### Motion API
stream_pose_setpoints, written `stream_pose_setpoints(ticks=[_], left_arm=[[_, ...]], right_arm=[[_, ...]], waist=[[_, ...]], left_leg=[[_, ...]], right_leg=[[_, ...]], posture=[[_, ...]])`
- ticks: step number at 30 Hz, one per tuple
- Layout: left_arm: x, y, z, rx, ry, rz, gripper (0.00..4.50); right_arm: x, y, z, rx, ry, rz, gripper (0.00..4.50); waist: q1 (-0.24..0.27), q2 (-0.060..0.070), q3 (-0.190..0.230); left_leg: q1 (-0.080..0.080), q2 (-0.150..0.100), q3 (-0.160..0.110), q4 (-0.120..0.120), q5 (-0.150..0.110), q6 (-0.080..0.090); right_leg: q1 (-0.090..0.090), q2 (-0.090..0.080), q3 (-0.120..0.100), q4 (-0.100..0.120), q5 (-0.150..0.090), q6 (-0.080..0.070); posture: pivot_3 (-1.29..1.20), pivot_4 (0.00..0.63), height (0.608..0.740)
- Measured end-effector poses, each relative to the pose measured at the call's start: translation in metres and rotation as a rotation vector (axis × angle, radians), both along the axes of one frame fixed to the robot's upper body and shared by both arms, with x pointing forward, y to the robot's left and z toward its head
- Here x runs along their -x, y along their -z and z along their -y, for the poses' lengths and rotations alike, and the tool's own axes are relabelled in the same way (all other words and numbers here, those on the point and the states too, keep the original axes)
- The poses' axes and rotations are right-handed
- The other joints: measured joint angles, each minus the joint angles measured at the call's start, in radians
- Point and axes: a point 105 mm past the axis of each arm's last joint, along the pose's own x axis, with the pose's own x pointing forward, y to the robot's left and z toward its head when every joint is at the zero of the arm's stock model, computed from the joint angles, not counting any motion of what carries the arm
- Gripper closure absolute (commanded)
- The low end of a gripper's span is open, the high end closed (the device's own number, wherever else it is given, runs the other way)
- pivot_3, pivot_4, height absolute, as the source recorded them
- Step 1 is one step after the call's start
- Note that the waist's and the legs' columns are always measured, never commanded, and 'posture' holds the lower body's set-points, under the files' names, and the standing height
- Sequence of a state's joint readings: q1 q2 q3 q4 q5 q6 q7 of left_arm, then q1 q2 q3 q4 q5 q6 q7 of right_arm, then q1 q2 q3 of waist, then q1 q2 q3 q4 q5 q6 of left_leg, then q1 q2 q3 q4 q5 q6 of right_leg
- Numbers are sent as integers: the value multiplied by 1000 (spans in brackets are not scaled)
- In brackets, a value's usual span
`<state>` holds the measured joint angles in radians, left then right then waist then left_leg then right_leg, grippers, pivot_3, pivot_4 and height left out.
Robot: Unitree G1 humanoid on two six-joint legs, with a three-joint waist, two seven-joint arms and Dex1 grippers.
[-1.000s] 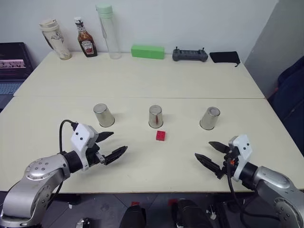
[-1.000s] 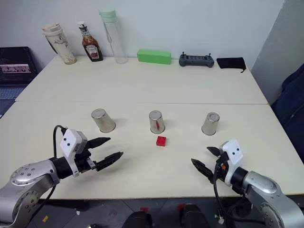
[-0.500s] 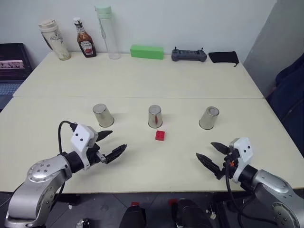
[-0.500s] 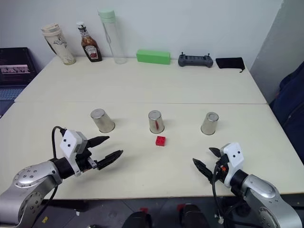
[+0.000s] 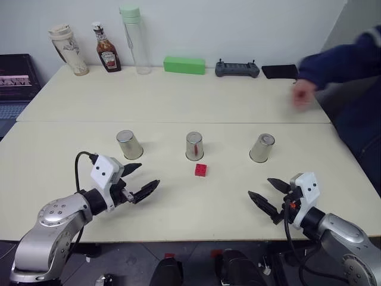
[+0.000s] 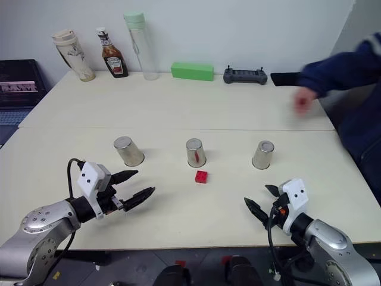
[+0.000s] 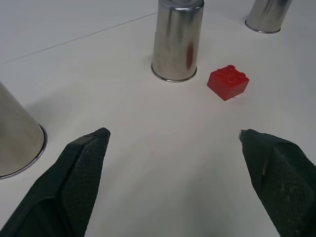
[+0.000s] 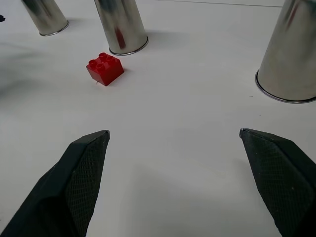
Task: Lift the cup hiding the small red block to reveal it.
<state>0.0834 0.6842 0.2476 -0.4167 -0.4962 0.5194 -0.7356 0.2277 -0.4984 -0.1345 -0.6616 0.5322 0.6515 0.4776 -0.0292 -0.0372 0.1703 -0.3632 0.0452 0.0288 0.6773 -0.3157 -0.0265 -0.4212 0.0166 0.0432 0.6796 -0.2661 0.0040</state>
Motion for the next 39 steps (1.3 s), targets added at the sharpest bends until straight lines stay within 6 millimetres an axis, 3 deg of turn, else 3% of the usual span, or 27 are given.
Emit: stream_pose_setpoints(ticks=[39], left_arm=[[0,4,0,-6,27,-22,0]], right_arm=[[0,2,1,-15,21,6,15]], waist=[[0,0,0]], left_leg=[[0,0,0,0,0,0]], right_leg=[[0,0,0,0,0,0]], posture=[[0,150,740]])
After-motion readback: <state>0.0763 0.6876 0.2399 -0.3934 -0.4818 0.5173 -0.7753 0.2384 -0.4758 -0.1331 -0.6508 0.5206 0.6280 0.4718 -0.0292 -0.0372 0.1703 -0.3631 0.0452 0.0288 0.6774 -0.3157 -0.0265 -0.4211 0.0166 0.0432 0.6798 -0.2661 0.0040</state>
